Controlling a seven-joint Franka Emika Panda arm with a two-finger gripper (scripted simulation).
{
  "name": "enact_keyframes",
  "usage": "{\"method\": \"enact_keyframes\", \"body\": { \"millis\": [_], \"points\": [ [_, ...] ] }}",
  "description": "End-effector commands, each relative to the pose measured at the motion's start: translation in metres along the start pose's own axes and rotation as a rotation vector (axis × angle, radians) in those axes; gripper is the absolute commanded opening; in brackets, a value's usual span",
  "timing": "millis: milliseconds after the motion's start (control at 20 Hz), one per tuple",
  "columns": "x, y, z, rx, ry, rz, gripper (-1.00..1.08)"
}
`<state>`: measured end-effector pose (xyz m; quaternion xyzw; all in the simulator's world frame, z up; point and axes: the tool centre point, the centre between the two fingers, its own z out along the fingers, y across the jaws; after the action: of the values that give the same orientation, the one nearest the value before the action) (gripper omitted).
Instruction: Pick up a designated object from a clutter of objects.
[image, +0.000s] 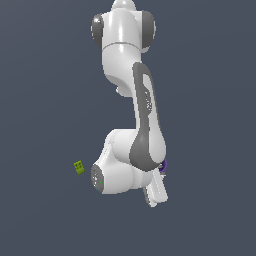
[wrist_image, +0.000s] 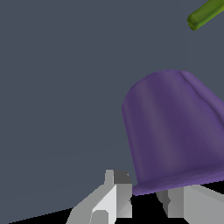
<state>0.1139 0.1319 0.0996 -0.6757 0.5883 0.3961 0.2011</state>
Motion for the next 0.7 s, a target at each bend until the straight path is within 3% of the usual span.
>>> {"method": "enact_keyframes", "body": {
  "millis": [0, 650],
  "points": [
    [-0.011, 0.006, -0.014, 0.002, 0.001, -0.001, -1.0],
    [-0.095, 0.057, -0.121, 0.002, 0.003, 0.0, -1.0]
  ]
}}
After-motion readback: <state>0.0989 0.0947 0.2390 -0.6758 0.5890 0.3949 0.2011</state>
